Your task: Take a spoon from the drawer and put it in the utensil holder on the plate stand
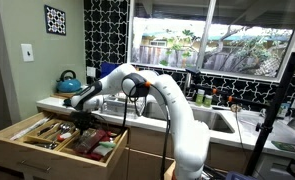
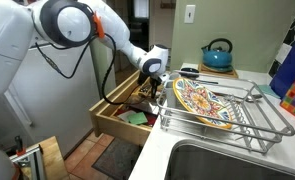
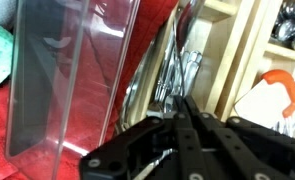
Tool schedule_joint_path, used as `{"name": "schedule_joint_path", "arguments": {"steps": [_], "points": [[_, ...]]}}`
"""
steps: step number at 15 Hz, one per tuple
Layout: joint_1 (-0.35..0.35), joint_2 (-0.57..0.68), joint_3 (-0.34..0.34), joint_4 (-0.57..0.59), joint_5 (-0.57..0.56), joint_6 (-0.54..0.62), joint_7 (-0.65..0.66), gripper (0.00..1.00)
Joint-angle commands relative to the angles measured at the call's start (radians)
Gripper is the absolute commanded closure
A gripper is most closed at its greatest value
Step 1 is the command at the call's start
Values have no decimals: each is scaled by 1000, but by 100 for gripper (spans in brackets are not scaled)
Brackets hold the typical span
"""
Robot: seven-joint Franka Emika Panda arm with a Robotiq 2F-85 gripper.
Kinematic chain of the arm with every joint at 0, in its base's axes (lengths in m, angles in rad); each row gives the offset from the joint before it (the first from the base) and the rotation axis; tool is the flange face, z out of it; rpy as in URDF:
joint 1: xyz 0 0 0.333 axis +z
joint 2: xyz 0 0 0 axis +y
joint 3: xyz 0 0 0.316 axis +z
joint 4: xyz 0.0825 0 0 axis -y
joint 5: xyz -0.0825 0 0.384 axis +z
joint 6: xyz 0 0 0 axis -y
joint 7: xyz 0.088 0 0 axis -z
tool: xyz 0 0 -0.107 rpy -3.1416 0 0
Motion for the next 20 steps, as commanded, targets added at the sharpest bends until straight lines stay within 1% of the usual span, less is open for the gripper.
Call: {"name": "schedule_joint_path", "arguments": {"steps": [1, 3, 5, 6, 9, 11, 14, 15, 16, 20], "points": [[22, -81, -16, -52, -22, -47, 80, 99], [39, -124, -22, -76, -34, -84, 150, 99], [57, -171, -25, -106, -74, -107, 198, 99], [81, -200, -40, -126, -136, -119, 229, 99], [128, -287, -55, -180, -312, -152, 299, 99], [155, -344, -58, -220, -453, -129, 339, 99], [178, -431, -44, -284, -660, -113, 411, 99], [131, -348, -9, -187, -568, -142, 367, 99], [132, -366, -2, -197, -584, -143, 379, 96], [124, -355, 1, -190, -581, -142, 378, 96]]}}
